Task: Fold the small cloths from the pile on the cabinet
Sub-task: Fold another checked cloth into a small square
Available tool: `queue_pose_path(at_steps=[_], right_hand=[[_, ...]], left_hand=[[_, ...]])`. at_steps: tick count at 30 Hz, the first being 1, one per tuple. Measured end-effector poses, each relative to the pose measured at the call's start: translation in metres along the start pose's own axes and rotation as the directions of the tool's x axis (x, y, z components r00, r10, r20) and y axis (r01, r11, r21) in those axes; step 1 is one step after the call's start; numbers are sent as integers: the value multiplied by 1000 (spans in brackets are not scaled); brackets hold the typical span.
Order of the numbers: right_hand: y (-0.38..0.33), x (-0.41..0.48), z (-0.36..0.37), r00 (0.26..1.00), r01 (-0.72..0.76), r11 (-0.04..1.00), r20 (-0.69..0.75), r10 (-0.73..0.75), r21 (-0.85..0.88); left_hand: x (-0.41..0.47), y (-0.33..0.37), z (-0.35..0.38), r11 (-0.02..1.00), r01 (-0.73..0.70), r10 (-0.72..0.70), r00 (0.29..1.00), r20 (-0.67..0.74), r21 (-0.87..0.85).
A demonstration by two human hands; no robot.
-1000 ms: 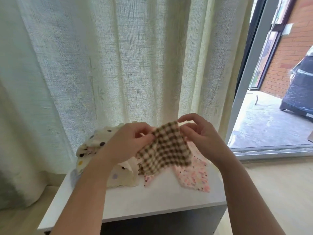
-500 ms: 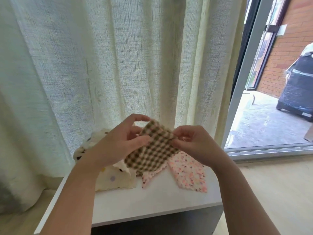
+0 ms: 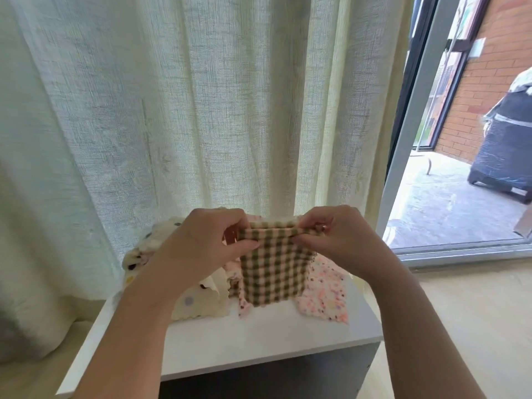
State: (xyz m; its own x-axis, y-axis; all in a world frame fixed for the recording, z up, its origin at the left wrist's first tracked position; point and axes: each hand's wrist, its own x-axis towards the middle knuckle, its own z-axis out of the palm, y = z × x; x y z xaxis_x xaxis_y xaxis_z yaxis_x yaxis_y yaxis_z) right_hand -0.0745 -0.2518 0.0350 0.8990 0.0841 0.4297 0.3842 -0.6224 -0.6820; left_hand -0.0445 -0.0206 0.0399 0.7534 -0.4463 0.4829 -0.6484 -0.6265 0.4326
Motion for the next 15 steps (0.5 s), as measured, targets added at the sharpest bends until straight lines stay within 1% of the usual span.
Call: queue_pose_path(at_steps=[5,7,10,12,15], right_hand=[[-4,-1,1,1000,-12,999,-26,10,-53],[-3,-1,0,998,-11,1000,-55,10,-29],[4,1,-1,994,-7,1000,-105,9,24],[7,2,-1,991,-7,1000,-133,9,22],[10,1,1,986,-3,1000,-169,4,1]], left_hand=[[1,0,4,990,-85,90,995,-40,113],[2,-1,6,990,-97,105,992,-76,102],[4,-3,9,997,-71,74,988,-136,27],[6,-6,11,996,-70,76,989,-123,52],[11,-11,17,983,-96,104,994,-41,159]])
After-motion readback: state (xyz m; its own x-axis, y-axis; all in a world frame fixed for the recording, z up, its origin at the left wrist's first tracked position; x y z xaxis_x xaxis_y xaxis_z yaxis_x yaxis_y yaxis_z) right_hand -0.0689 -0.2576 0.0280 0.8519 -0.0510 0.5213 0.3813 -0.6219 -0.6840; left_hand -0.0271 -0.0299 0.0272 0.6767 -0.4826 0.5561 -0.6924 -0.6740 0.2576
